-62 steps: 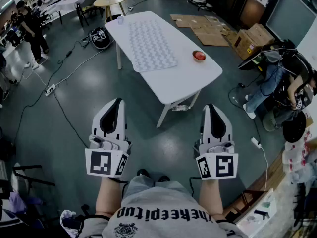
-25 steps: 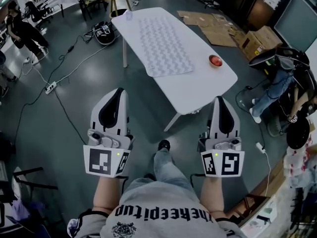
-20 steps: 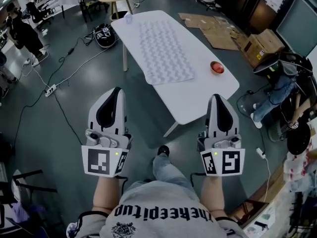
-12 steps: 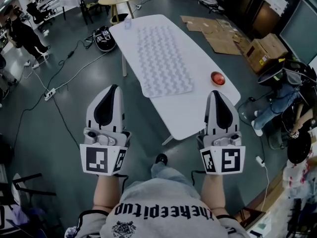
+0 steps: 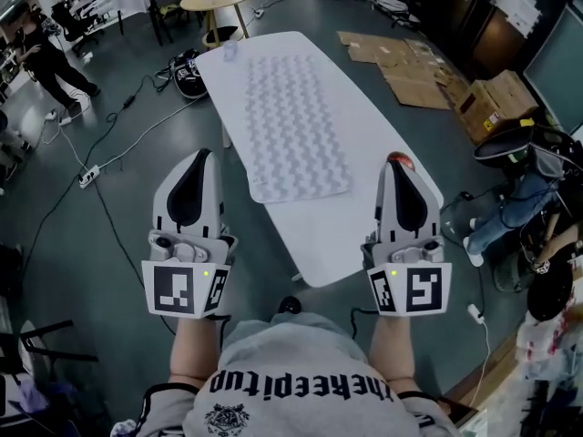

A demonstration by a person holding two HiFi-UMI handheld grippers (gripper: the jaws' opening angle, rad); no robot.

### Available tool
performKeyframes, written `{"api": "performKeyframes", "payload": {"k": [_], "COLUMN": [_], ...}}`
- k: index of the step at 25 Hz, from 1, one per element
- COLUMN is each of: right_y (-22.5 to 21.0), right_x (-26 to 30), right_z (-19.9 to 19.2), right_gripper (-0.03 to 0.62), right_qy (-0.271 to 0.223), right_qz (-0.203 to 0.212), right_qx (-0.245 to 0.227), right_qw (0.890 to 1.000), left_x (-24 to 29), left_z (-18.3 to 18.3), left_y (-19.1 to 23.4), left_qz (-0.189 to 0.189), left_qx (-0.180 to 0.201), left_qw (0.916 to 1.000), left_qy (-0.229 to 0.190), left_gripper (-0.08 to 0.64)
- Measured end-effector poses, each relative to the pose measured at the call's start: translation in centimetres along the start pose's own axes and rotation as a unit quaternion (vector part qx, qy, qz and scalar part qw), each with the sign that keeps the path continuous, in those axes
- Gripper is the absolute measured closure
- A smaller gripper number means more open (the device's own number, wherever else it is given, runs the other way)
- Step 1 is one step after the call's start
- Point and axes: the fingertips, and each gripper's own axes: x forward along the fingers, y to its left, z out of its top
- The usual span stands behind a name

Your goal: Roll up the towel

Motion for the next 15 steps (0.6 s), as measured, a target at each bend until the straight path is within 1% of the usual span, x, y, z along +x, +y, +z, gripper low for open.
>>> {"api": "performKeyframes", "payload": {"k": [7, 11, 15], "right_y": [-1.2, -1.2, -1.6], "right_x": [2.3, 3.5, 5.5], "right_z": [-2.3, -3.8, -5.2], "right_gripper": [0.591, 0.591, 0.591], "right_qy": [0.011, 0.027, 0.041], "right_qz": [0.010, 0.022, 0.032], "right_qx": [0.008, 0.009, 0.009], "right_qw": [1.000, 0.999, 0.999], "left_x": [1.9, 2.5, 4.6], "left_z": [-1.9, -3.2, -4.4], "left_y": [0.0, 0.3, 0.7], "left_qz": [0.001, 0.002, -0.003], "left_qx": [0.015, 0.019, 0.021], "left_qw": [0.9997, 0.9993, 0.9990], "left_qy": [0.017, 0.031, 0.038], "left_gripper": [0.557, 0.557, 0.557]}}
